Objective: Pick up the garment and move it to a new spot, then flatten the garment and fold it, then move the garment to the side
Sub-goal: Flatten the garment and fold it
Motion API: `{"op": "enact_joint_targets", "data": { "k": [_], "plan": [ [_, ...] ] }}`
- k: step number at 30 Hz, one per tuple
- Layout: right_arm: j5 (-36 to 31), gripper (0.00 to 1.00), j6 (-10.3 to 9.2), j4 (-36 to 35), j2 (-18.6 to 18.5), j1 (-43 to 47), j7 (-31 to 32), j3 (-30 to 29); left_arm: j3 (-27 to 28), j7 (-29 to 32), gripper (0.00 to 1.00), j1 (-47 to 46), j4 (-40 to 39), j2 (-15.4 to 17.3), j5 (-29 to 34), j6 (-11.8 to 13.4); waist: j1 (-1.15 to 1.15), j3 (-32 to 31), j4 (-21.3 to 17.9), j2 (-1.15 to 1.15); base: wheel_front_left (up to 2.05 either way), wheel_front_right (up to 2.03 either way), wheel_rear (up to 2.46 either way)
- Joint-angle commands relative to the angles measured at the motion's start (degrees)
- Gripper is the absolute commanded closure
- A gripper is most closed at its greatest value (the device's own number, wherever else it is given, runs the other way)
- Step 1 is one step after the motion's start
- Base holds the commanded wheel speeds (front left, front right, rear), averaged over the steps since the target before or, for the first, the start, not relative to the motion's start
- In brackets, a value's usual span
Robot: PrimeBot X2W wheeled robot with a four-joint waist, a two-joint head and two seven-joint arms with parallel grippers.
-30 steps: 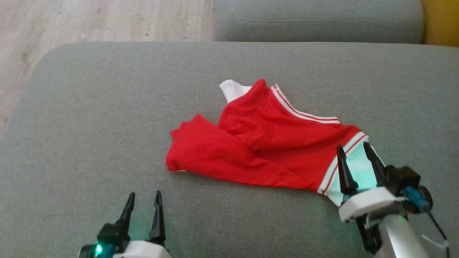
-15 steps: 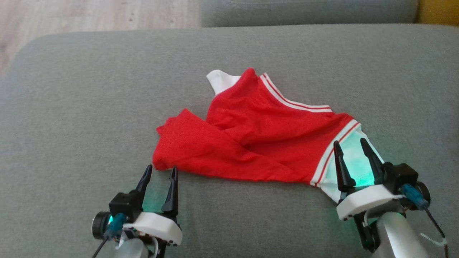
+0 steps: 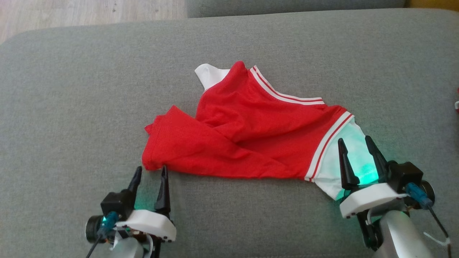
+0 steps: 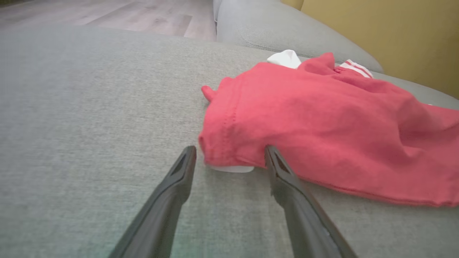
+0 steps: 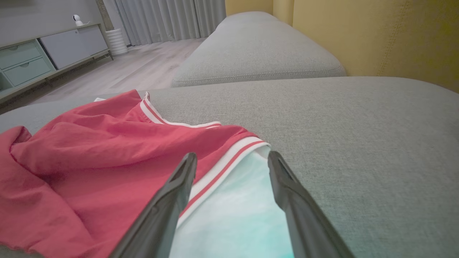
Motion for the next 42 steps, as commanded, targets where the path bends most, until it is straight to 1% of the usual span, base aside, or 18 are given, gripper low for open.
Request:
{"op": "enact_joint_targets", "data": {
  "k": [1, 5, 11, 12, 13, 14, 18, 20, 25, 29, 33, 36, 37, 38, 39, 40, 42],
  "plan": [
    [-0.2, 0.00, -0.04, -1.7, -0.3, -2.0, -0.4, 1.4, 2.0, -0.3, 0.00, -1.9, -1.6, 0.2, -0.6, 0.3, 0.00, 0.0, 0.1, 0.00, 0.00, 0.00, 0.00],
    [0.1, 0.00, -0.04, -1.7, -0.3, -2.2, -0.4, 1.8, 2.1, -0.3, 0.00, -1.9, -1.9, 0.2, -0.6, 0.2, 0.00, 0.2, 0.1, 0.00, 0.00, 0.00, 0.00],
    [0.2, 0.00, -0.04, -1.5, -0.3, -2.4, -0.4, 2.0, 2.0, -0.3, 0.00, -2.8, -3.0, 0.2, -0.8, -2.1, 0.00, 0.6, -0.3, 0.00, 0.00, 0.00, 0.00],
    [0.2, 0.00, -0.04, -1.5, -0.3, -2.4, -0.4, 2.0, 2.1, -0.3, 0.12, -2.9, -3.5, 0.2, -0.7, -2.3, 0.00, 0.6, -0.4, 0.00, 0.00, 0.00, 0.00],
    [0.1, 0.00, -0.04, -1.5, -0.3, -2.3, -0.4, 2.0, 2.2, -0.3, 0.65, -3.0, -4.1, 0.2, -0.5, -2.5, 0.00, 0.6, -0.5, 0.00, 0.00, 0.00, 0.00],
    [0.1, 0.00, -0.04, -1.4, -0.3, -2.3, -0.4, 1.9, 2.1, -0.3, 1.00, -2.9, -4.7, 0.2, -0.3, -2.7, 0.00, 0.6, -0.5, 0.00, 0.00, 0.00, 0.00],
    [0.1, 0.00, -0.04, -1.2, -0.3, -2.0, -0.4, 1.4, 1.9, -0.3, 1.00, -2.3, -7.3, 0.2, 0.3, -3.0, 0.00, 0.4, -0.2, 0.00, 0.00, 0.00, 0.00],
    [0.2, 0.00, -0.04, -1.0, -0.3, -1.6, -0.4, 1.1, 2.1, -0.3, 1.00, -2.0, -10.0, 0.2, 0.8, -2.8, 0.00, 0.1, 0.5, 0.00, 0.00, 0.00, 0.00],
    [0.5, 0.00, -0.04, -0.6, -0.3, -0.6, -0.4, 0.3, 3.0, -0.3, 1.00, -0.4, -19.9, 0.2, 2.4, -1.9, 0.00, -1.2, 3.8, 0.00, 0.00, 0.00, 0.00],
    [1.0, 0.00, -0.04, -0.2, -0.3, 0.1, -0.4, 0.3, 3.1, -0.3, 1.00, 2.4, -23.9, 0.2, 2.4, -1.3, 0.00, -2.6, 6.6, 0.00, 0.00, 0.00, 0.00],
    [1.9, 0.00, -0.04, 0.2, -0.3, 0.3, -0.4, 1.1, 4.4, -0.3, 1.00, 5.9, -22.7, 0.2, 2.5, -0.2, 0.00, -3.6, 8.1, 0.00, 0.00, 0.00, 0.00],
    [2.2, 0.00, -0.04, 0.5, -0.3, 0.2, -0.4, 1.8, 4.6, -0.3, 1.00, 8.3, -17.4, 0.2, 2.7, -0.4, 0.00, -3.8, 8.0, 0.00, 0.00, 0.00, 0.00],
    [2.2, 0.00, -0.04, 0.5, -0.3, 0.2, -0.4, 1.8, 4.6, -0.3, 1.00, 8.3, -17.4, 0.2, 2.7, -0.4, 0.00, -3.8, 8.0, 0.00, 0.00, 0.00, 0.00],
    [2.2, 0.00, -0.04, 0.6, -0.3, 0.2, -0.4, 2.0, 4.7, -0.3, 1.00, 8.6, -15.2, 0.2, 2.6, -0.3, 0.00, -3.9, 7.9, 0.00, 0.00, 0.00, 0.00],
    [2.1, 0.00, -0.04, 0.7, -0.3, 0.2, -0.4, 2.1, 4.9, -0.3, 0.78, 8.8, -12.7, 0.2, 2.5, -0.2, 0.00, -3.9, 7.6, 0.00, 0.00, 0.00, 0.00],
    [2.0, 0.00, -0.04, 0.8, -0.3, 0.2, -0.4, 2.0, 5.1, -0.3, 0.01, 8.5, -11.3, 0.2, 2.7, -0.1, 0.00, -3.8, 7.3, 0.00, 0.00, 0.00, 0.00],
    [1.6, 0.00, -0.04, 0.5, -0.3, 0.1, -0.4, 1.5, 6.4, -0.3, 0.00, 7.7, -10.6, 0.2, 4.0, 1.0, 0.00, -3.8, 6.6, 0.00, 0.00, 0.00, 0.00]
  ]
}}
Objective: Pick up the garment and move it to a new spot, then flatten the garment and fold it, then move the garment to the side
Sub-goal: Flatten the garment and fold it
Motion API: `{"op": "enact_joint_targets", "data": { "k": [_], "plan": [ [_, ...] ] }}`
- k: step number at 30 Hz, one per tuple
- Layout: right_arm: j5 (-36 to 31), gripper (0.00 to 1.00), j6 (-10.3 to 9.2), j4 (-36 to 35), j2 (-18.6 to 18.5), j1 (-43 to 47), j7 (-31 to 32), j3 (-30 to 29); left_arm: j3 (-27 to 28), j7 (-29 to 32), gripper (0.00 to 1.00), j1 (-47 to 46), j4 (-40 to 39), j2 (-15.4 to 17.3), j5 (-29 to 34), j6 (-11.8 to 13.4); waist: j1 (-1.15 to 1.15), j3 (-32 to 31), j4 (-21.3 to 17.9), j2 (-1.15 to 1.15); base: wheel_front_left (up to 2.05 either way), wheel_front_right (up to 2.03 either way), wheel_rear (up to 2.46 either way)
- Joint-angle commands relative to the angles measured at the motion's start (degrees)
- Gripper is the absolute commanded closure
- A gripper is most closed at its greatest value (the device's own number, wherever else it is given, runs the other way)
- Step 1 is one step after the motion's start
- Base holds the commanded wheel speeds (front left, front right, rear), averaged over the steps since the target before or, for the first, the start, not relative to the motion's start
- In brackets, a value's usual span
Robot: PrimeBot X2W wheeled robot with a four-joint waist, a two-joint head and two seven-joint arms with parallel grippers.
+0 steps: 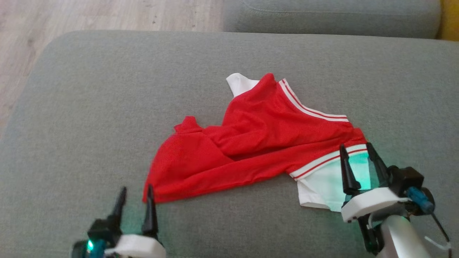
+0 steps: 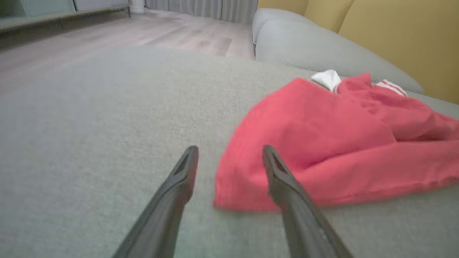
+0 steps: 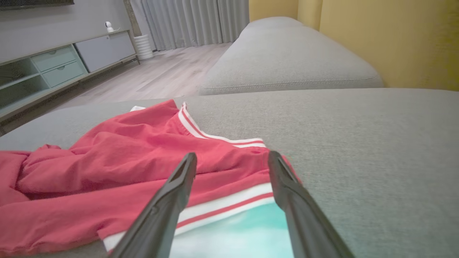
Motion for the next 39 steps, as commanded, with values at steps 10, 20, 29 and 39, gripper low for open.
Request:
{"op": "enact_joint_targets", "data": {
  "k": [10, 20, 29, 39],
  "plan": [
    [-1.1, 0.00, -0.04, -9.0, -0.3, 1.5, -0.4, 0.0, 4.1, -0.3, 0.00, -4.4, -5.7, 0.1, 9.0, 3.5, 0.00, -1.3, -3.6, 0.00, 0.00, 0.00, 0.00],
    [-2.7, 0.00, -0.04, -8.7, -0.3, 5.4, -0.4, 2.0, 3.8, -0.3, 0.00, 0.4, -3.9, 0.1, 10.2, 4.6, 0.00, -4.0, -4.8, 0.00, 0.00, 0.00, 0.00],
    [-2.7, 0.00, -0.04, -7.5, -0.3, 6.5, -0.4, 2.4, 3.3, -0.3, 0.00, 1.5, -4.2, 0.1, 9.4, 4.9, 0.00, -4.1, -4.6, 0.00, 0.00, 0.00, 0.00],
    [-1.9, 0.00, -0.04, 7.8, -0.3, 3.4, -0.4, 1.4, 1.0, -0.3, 0.00, 0.2, -2.0, 0.1, 8.5, 4.5, 0.00, -2.2, -4.1, 0.00, 0.00, 0.00, 0.00]
  ]
}}
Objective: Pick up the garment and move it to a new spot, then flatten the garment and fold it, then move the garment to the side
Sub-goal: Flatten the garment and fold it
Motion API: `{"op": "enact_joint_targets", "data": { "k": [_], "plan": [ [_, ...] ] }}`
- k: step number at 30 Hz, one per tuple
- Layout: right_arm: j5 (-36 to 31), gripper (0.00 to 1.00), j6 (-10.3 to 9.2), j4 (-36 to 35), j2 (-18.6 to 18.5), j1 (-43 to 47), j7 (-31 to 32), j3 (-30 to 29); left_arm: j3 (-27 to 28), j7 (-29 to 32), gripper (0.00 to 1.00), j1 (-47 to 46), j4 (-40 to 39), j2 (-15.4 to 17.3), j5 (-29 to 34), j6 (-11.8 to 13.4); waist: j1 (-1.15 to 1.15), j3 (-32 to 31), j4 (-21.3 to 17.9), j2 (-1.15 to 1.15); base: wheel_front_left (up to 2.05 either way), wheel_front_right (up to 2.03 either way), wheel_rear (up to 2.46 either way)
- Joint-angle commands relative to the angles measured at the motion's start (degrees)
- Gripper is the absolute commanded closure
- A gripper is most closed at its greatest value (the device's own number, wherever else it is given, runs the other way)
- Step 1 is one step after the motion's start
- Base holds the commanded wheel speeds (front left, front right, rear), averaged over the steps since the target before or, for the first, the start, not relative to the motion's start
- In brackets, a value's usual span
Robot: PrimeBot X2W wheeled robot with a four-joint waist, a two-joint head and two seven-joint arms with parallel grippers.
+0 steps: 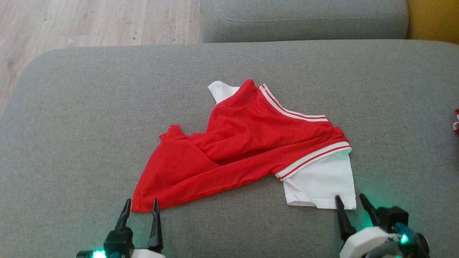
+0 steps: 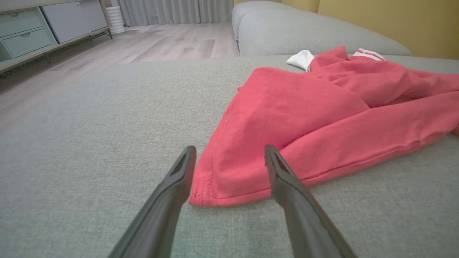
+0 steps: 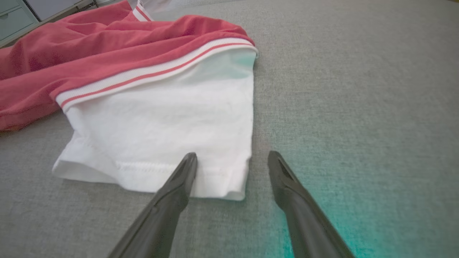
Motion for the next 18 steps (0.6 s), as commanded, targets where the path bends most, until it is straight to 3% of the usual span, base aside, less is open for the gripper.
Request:
{"op": "enact_joint_targets", "data": {
  "k": [1, 10, 14, 15, 18],
  "plan": [
    [0.0, 0.00, -0.04, -1.3, -0.3, -2.9, -0.4, 1.3, 1.6, -0.3, 0.00, -2.6, -1.3, 0.1, -0.5, 0.2, 0.00, 0.1, 0.0, 0.00, 0.00, 0.00, 0.00],
    [3.7, 0.02, -0.04, 11.0, -0.3, -5.1, 0.7, 5.5, 1.3, -0.3, 0.00, -2.9, -0.1, 0.1, -0.9, 0.3, 0.00, 0.1, 0.6, 0.00, 0.00, 0.00, 0.00],
    [6.4, 0.61, -0.04, 14.8, -0.3, -5.1, 1.4, 9.3, 1.3, -0.3, 0.00, -2.9, 0.0, 0.1, -1.3, 0.4, 0.00, -0.2, 0.8, 0.00, 0.00, 0.00, 0.00],
    [7.0, 1.00, -0.04, 15.5, -0.3, -5.0, 1.3, 10.0, 1.2, -0.3, 0.00, -2.8, 0.0, 0.1, -1.4, 0.4, 0.00, -0.3, 0.8, 0.00, 0.00, 0.00, 0.00],
    [8.6, 1.00, -0.04, 16.8, -0.3, -5.0, 1.1, 11.4, 1.4, -0.3, 0.00, -2.7, 0.0, 0.1, -1.9, 0.6, 0.00, -0.4, 0.6, 0.00, 0.00, 0.00, 0.00]
  ]
}}
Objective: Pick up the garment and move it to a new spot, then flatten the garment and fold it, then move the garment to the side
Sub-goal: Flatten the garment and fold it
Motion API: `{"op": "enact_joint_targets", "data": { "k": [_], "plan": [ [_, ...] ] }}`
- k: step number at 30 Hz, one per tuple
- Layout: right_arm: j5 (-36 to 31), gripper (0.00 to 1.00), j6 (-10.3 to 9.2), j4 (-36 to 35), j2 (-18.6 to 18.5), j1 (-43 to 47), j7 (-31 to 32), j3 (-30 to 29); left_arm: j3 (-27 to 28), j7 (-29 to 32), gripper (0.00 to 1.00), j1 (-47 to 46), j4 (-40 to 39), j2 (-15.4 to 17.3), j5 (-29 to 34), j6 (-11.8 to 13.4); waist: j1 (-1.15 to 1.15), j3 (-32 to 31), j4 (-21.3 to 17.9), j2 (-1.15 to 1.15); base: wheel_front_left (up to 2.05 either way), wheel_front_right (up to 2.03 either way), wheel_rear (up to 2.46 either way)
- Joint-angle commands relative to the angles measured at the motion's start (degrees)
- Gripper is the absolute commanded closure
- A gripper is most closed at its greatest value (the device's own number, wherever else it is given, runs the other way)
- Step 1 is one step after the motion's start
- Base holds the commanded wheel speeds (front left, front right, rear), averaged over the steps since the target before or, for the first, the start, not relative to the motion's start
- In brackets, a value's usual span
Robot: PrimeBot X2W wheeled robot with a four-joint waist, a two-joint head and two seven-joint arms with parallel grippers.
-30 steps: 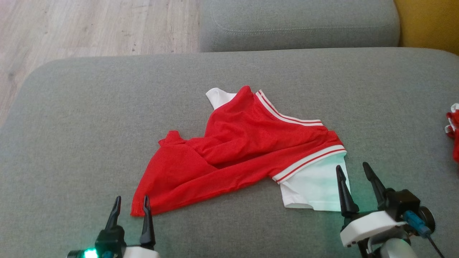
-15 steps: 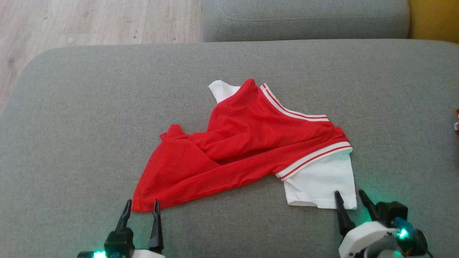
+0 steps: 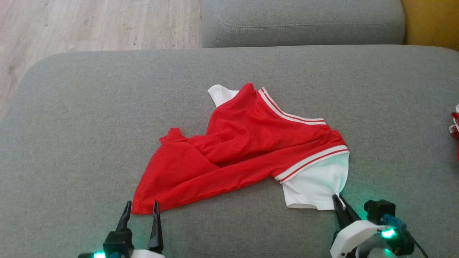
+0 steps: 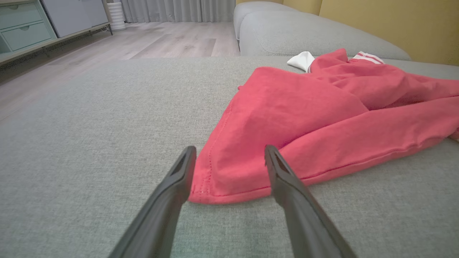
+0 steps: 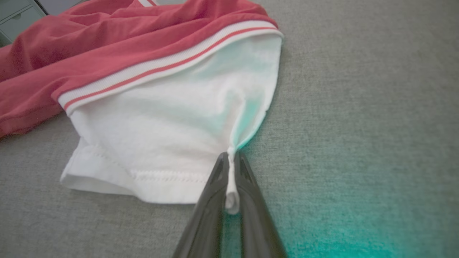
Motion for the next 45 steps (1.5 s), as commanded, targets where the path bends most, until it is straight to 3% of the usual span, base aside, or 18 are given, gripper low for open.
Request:
{"op": "enact_joint_targets", "data": {
  "k": [1, 5, 8, 13, 22, 31, 32, 33, 34, 38, 45],
  "plan": [
    [-0.2, 1.00, -0.04, 3.5, 0.8, 2.2, 1.6, 2.3, 1.7, -0.3, 0.00, -2.5, -1.4, 0.1, -0.5, 0.6, 0.01, 0.0, -0.1, 0.00, 0.00, 0.00, 0.00],
    [-1.0, 1.00, -0.04, 1.8, -0.4, 1.3, 0.6, -1.9, 2.0, -0.3, 0.00, -2.6, -1.6, 0.1, -2.0, 0.4, 0.01, 0.2, -0.3, 0.00, 0.00, 0.00, 0.00],
    [-2.4, 1.00, -0.04, -3.5, -1.5, 1.6, 0.5, -5.9, 2.2, -0.3, 0.00, -2.7, -0.9, 0.1, -3.7, -0.1, 0.01, 0.3, -0.6, 0.00, 0.00, 0.00, 0.00],
    [-4.5, 1.00, -0.04, -10.2, -1.2, 3.7, 0.4, -9.3, 2.4, -0.3, 0.00, -3.2, 1.3, 0.1, -7.5, -2.5, 0.01, 0.7, -1.1, 0.00, 0.00, 0.00, 0.00],
    [-6.5, 1.00, -0.04, -14.2, -0.1, 4.1, 0.4, -9.8, 1.6, -0.3, 0.00, -6.5, 8.6, 0.1, -14.1, -6.1, 0.01, 1.9, -2.1, 0.00, 0.00, 0.00, 0.00],
    [-5.4, 1.00, -0.04, -14.9, 0.3, 2.9, 0.4, -9.2, -3.6, -0.3, 0.00, -10.9, 19.4, 0.1, -19.8, -7.5, 0.01, 2.8, -3.1, 0.00, 0.00, 0.00, 0.00],
    [-5.3, 1.00, -0.04, -15.2, 0.3, 2.7, 0.4, -9.1, -4.5, -0.3, 0.32, -11.3, 20.4, 0.1, -20.4, -7.8, 0.01, 2.9, -3.1, 0.00, 0.00, 0.00, 0.00],
    [-5.2, 1.00, -0.04, -15.5, 0.4, 2.6, 0.4, -8.8, -5.4, -0.3, 0.74, -11.7, 21.2, 0.1, -20.8, -8.1, 0.01, 3.0, -3.2, 0.00, 0.00, 0.00, 0.00],
    [-5.0, 1.00, -0.04, -16.0, 0.4, 2.5, 0.4, -8.6, -6.3, -0.3, 1.00, -12.0, 21.9, 0.1, -21.2, -8.4, 0.01, 3.0, -3.2, 0.00, 0.00, 0.00, 0.00],
    [-1.5, 1.00, -0.04, -21.0, 0.5, 1.8, 0.4, -9.5, -5.7, -0.3, 1.00, -13.6, 19.5, 0.1, -21.9, -9.2, 0.01, 2.9, -3.0, 0.00, 0.00, 0.00, 0.00],
    [9.6, 1.00, -0.04, -32.1, 0.7, -1.8, 0.4, -11.0, 2.1, -0.3, 1.00, -15.0, 2.8, 0.1, -15.2, -10.0, 0.01, 0.9, -2.6, 0.00, 0.00, 0.00, 0.00]
  ]
}}
